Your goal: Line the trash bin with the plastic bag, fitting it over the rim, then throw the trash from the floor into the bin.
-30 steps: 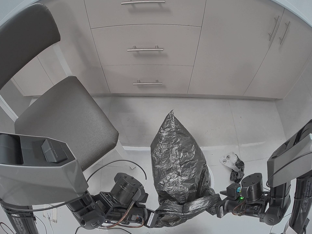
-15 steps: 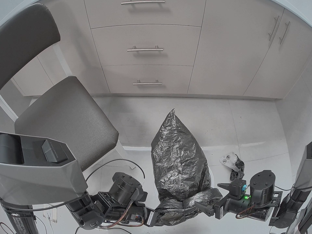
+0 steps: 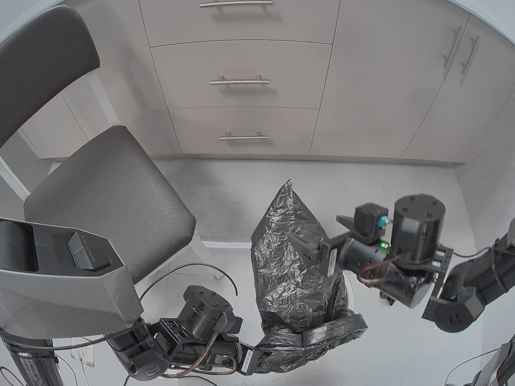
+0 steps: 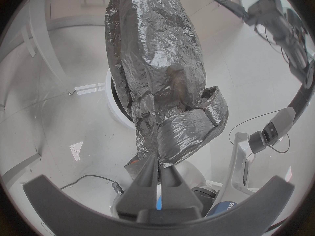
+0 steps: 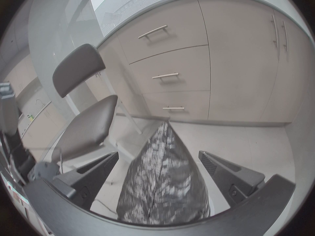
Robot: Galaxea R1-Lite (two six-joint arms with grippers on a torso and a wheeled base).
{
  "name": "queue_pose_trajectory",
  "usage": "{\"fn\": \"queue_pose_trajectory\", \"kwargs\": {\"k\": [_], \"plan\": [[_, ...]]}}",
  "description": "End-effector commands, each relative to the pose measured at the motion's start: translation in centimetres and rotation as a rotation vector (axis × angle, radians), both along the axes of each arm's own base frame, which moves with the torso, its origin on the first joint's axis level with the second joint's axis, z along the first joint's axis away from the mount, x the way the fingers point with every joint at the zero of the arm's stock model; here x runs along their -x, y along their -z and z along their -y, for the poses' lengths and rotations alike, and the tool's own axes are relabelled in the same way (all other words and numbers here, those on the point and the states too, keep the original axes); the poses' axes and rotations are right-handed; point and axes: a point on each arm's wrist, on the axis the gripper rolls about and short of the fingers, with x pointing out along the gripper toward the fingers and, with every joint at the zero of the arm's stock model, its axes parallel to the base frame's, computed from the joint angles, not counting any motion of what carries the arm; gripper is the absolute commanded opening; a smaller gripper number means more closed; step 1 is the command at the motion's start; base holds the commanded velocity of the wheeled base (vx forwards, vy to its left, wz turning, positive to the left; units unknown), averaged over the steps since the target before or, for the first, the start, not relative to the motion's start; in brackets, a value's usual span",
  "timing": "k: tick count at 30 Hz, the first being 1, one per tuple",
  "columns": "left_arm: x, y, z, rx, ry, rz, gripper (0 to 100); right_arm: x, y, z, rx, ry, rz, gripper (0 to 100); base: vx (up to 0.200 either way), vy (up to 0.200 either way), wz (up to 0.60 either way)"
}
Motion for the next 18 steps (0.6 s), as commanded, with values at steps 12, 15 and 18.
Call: {"fn": "queue_pose_trajectory", "kwargs": {"k": [12, 15, 18], "plan": [[0.2, -0.6, -0.1, 0.022, -0.002, 0.024, 0, -9.4, 2.3, -5.3, 0.117, 0.07, -0.044, 100, 0.0, 0.0, 0.0], [0.2, -0.6, -0.1, 0.023, -0.001, 0.023, 0, -9.6, 3.5, -5.5, 0.131, 0.068, -0.063, 100, 0.0, 0.0, 0.0], [0.2, -0.6, -0.1, 0.022, -0.002, 0.024, 0, -9.8, 4.2, -5.5, 0.136, 0.072, -0.075, 100, 0.0, 0.0, 0.0]]}}
